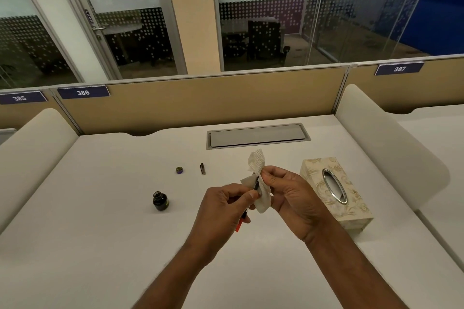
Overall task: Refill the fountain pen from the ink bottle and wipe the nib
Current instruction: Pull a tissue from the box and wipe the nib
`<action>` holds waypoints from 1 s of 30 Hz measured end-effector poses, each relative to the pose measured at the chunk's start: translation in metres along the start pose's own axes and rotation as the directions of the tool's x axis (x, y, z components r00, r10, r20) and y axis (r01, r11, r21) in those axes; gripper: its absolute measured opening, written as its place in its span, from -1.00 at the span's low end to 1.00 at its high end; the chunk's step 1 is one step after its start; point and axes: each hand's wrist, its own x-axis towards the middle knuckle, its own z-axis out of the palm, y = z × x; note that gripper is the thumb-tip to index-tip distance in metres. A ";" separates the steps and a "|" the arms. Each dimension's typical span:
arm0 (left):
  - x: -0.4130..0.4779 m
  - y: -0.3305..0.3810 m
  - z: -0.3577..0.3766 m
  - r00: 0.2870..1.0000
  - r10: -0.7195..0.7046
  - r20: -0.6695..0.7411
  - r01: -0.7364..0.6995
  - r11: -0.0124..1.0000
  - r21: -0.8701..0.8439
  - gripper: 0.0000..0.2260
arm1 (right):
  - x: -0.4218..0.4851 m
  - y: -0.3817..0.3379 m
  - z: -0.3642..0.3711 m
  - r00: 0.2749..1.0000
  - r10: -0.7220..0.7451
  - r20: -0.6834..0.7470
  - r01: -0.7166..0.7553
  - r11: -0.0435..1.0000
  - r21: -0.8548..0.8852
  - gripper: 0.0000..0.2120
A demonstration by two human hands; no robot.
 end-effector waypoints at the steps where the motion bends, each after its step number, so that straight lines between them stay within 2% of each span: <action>1: 0.000 0.000 0.001 1.000 -0.002 0.004 0.002 1.000 -0.003 -0.86 | 0.000 0.000 -0.001 1.000 0.002 -0.007 -0.002 1.000 0.003 -0.58; 12: -0.002 -0.010 0.006 0.998 -0.070 -0.001 0.070 0.998 0.011 -0.84 | 0.001 0.012 -0.008 0.996 0.033 -0.080 -0.025 0.995 0.093 -0.71; 15: -0.007 -0.013 0.004 0.995 -0.096 0.003 0.096 0.994 -0.043 -0.84 | 0.002 0.013 -0.003 0.993 0.039 -0.112 -0.017 0.983 0.184 -0.71; 18: -0.009 -0.019 -0.003 0.993 -0.116 0.011 0.116 0.976 -0.183 -0.81 | 0.005 0.013 0.000 0.985 0.044 -0.167 0.001 0.967 0.256 -0.75; 21: -0.008 -0.025 -0.009 0.988 -0.152 0.011 0.139 0.871 -0.472 -0.75 | 0.005 0.014 0.004 0.980 0.061 -0.192 -0.002 0.956 0.293 -0.78; 24: -0.005 -0.026 -0.015 0.978 -0.201 0.060 0.181 0.662 -0.727 -0.68 | -0.003 0.020 0.016 0.988 0.079 -0.133 -0.042 0.965 0.259 -0.81; 26: -0.004 -0.027 -0.018 0.977 -0.183 0.104 0.195 0.593 -0.781 -0.66 | -0.010 0.026 0.027 0.994 0.071 -0.079 -0.055 0.980 0.192 -0.80; 30: -0.005 -0.031 -0.024 0.980 -0.172 0.100 0.180 0.549 -0.816 -0.74 | -0.015 0.039 0.049 0.997 0.031 -0.074 -0.029 0.999 0.028 -0.81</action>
